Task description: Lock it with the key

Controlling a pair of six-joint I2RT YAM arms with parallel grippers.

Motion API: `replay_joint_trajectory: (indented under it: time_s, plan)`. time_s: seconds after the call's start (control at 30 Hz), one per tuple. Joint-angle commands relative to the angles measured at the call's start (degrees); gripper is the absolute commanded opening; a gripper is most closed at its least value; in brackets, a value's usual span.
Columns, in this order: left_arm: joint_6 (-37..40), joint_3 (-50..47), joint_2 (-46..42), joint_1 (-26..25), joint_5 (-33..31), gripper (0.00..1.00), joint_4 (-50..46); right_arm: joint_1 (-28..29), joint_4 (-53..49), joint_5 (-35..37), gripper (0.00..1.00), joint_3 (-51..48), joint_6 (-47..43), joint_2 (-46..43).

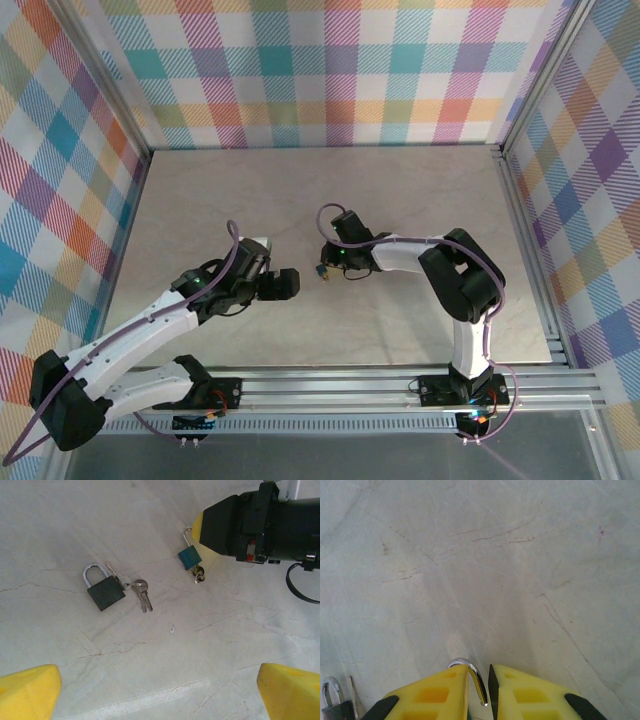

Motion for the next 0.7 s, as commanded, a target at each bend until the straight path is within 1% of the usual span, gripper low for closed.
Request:
replay_joint_trajectory:
  time_s: [0.0, 0.1, 0.23, 0.4, 0.67]
  plan:
    - [1.2, -0.47, -1.35, -0.46, -1.24, 1.0, -1.17, 0.89, -10.51, 2.35, 0.2, -1.07, -2.39, 0.68]
    - [1.43, -0.82, -1.5, -0.52, -1.18, 1.0, -1.09, 2.02, -11.97, 2.71, 0.21, -0.42, -3.27, 1.19]
    - [1.65, -1.01, -1.78, -0.51, -1.13, 1.0, -1.07, 3.23, -14.72, 5.21, 0.21, 0.49, -4.02, 1.93]
    - [1.79, -1.5, -2.53, -0.48, -1.3, 1.0, -1.16, 3.45, -17.77, 8.01, 0.18, 0.95, -4.1, 2.61]
    - [2.02, -2.06, -3.06, -0.46, -1.65, 1.0, -1.16, 3.86, -18.01, 6.89, 0.16, 2.51, -4.88, 5.82]
